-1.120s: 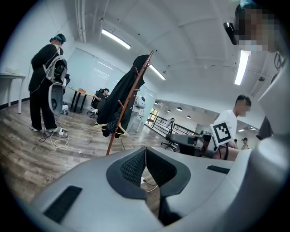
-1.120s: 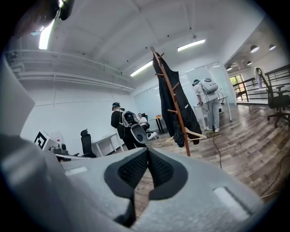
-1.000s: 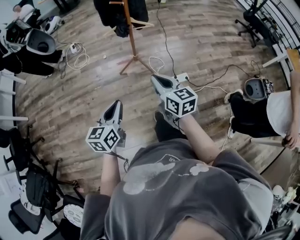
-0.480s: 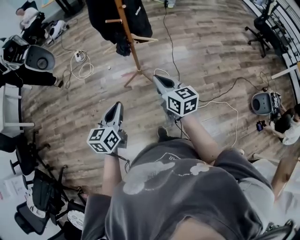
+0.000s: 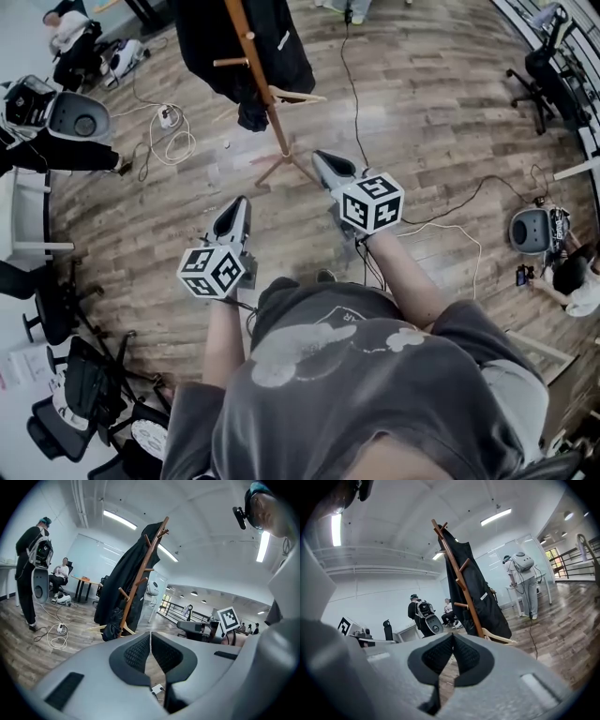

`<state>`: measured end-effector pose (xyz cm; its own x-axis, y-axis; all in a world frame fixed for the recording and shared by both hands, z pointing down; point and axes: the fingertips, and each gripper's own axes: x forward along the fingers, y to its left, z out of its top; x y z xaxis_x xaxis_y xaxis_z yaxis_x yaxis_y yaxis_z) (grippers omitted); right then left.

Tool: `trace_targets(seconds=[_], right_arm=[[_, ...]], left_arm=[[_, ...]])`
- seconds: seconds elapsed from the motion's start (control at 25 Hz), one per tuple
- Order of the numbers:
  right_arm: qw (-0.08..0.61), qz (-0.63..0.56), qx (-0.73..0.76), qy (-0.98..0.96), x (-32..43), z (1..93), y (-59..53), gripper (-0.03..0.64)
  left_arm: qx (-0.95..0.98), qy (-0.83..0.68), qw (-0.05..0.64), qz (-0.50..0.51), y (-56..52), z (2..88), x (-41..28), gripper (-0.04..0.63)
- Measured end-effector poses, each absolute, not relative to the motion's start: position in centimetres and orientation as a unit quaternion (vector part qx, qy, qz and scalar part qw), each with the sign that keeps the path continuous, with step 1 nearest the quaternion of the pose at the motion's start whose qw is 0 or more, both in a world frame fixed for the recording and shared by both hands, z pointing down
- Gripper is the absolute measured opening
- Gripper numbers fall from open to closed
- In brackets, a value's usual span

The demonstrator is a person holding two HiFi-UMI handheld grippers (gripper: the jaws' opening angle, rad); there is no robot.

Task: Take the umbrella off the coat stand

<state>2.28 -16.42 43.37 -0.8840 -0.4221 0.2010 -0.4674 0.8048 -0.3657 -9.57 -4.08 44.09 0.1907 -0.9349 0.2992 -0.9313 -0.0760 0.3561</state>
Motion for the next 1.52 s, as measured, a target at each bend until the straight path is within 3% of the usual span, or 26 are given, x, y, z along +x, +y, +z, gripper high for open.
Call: trace_targets(seconds=[1.52], right_arm=[[0.118, 0.232, 0.336, -0.905, -9.8, 48.1, -33.0, -0.002]], left_arm=[[0.779, -0.564, 0.271, 0.028, -28.3, 51.2, -25.8, 0.033]])
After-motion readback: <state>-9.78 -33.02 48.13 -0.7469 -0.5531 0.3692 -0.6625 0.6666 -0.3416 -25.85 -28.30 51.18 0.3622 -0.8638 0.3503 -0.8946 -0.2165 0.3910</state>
